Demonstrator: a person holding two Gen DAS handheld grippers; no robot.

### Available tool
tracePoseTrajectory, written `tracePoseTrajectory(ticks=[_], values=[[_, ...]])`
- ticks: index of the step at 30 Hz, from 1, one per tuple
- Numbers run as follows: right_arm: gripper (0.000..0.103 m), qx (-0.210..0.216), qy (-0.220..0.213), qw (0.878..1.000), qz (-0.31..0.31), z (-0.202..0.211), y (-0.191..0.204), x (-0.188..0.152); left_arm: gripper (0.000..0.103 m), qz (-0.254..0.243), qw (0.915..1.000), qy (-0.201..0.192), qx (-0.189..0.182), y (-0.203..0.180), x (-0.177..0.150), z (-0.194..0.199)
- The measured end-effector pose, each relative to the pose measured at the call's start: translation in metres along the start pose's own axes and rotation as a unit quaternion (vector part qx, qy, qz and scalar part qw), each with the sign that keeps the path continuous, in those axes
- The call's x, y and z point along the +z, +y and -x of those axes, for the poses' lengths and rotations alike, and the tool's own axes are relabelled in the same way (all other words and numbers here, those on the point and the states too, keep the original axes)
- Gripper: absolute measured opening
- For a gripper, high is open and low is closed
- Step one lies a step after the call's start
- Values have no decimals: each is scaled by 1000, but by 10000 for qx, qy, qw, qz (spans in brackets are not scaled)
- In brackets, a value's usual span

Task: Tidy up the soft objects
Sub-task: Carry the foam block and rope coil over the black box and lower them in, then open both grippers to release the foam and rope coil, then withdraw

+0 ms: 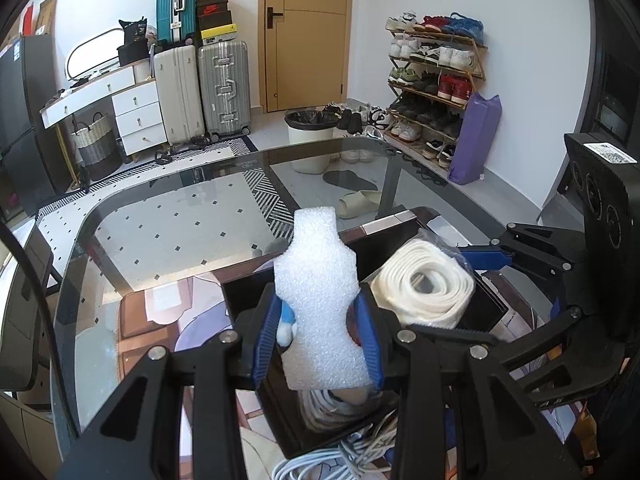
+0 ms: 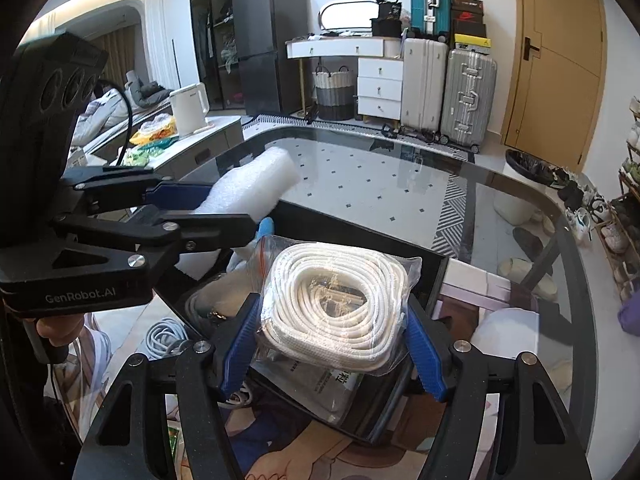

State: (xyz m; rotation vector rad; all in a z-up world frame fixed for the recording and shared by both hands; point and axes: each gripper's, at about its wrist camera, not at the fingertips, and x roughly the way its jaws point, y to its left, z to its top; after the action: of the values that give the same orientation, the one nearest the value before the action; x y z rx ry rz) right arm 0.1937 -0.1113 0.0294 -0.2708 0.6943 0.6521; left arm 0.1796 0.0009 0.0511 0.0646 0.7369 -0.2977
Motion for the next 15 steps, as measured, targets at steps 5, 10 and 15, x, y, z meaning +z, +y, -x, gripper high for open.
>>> tracePoseTrajectory(ticks=[5, 10, 15], values=[[69, -31, 102, 9999, 106, -9, 1, 4, 36, -76, 9999, 66, -32, -1, 2, -6], [83, 15, 146, 9997, 217, -9, 4, 8, 36, -187, 9997, 152, -94, -6, 4, -13], [96, -166, -101, 9996, 201, 6, 0, 4, 36, -311, 9991, 235, -175, -11, 4, -19]])
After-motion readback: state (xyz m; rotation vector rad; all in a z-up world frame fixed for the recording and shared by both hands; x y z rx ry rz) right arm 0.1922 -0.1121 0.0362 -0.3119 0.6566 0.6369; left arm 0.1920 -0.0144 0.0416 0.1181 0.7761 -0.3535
